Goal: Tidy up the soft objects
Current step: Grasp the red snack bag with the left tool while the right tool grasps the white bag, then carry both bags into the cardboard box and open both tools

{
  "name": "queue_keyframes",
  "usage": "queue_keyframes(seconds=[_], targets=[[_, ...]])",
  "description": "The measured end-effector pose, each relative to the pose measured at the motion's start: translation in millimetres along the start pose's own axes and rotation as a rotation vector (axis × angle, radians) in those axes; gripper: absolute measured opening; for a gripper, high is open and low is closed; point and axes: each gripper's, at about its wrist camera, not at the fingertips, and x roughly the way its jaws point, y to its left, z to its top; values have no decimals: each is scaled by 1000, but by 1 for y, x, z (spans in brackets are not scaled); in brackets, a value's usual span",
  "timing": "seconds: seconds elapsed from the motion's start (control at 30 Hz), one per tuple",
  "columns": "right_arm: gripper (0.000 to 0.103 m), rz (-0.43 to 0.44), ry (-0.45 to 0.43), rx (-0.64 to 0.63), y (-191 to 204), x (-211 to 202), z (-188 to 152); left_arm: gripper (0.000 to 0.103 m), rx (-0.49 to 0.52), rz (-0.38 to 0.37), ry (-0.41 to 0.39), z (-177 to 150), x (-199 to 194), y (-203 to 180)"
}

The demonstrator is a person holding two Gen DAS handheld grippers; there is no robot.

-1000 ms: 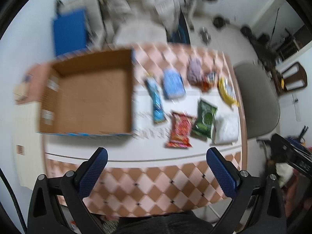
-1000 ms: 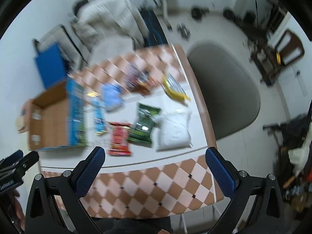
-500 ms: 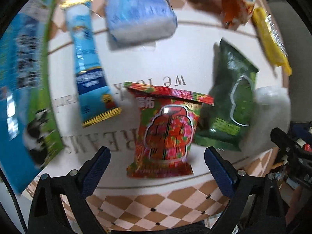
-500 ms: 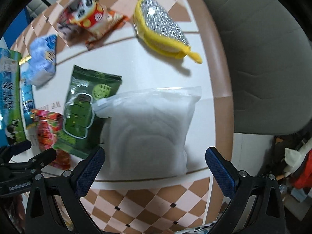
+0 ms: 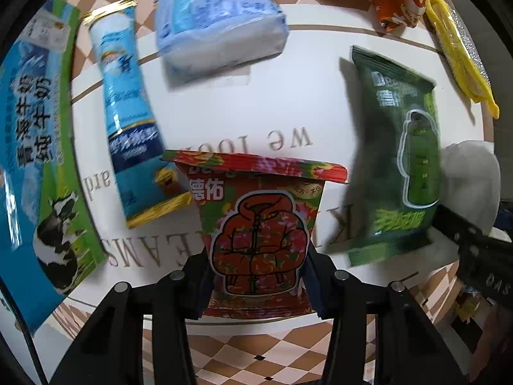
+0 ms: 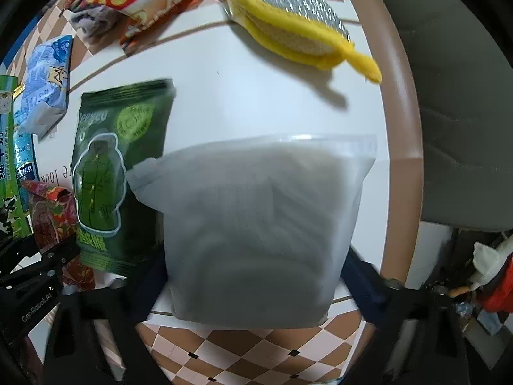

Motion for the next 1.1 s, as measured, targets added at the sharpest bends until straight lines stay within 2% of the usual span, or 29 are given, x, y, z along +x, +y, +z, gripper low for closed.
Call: queue_keyframes(seconds=[0.13,0.23,0.3,0.4,0.53,0.6,0.7,0.8,0.9,0.93,0.97,1.1], targets=[[77,10,-12,10,-5,6,-19,43,-21,10,-9,-19,-12,15],[74,64,6,42,-14,10,-42,42,-37,-8,-25,-37,-20,21],[73,100,3,48,-15,4,-66,42,-46,-29,-58,-51,-38,28],[73,132,-47,6,-7,-24,-99,42,-65,-59,-132,-64,-76,39],[73,202,-143,-82,36,-77,-133,42,-98,-91,-260,-72,-144,70],[73,238,-188,-125,64,-108,-137,42,-126,-96,-320,-69,-184,96],[73,331,-248,-193,119,-156,-145,42,-166,-100,-374,-61,-224,135],[73,380,-263,-242,170,-204,-121,43,-202,-80,-393,-47,-250,173],[73,384,-265,-261,229,-221,-93,43,-244,-78,-368,-14,-238,223],[73,374,-255,-259,251,-217,-85,43,-261,-83,-355,-3,-234,240],[73,365,-246,-258,271,-220,-61,43,-271,-86,-335,7,-227,258],[73,298,-213,-250,337,-191,-11,43,-286,-117,-254,38,-199,321]])
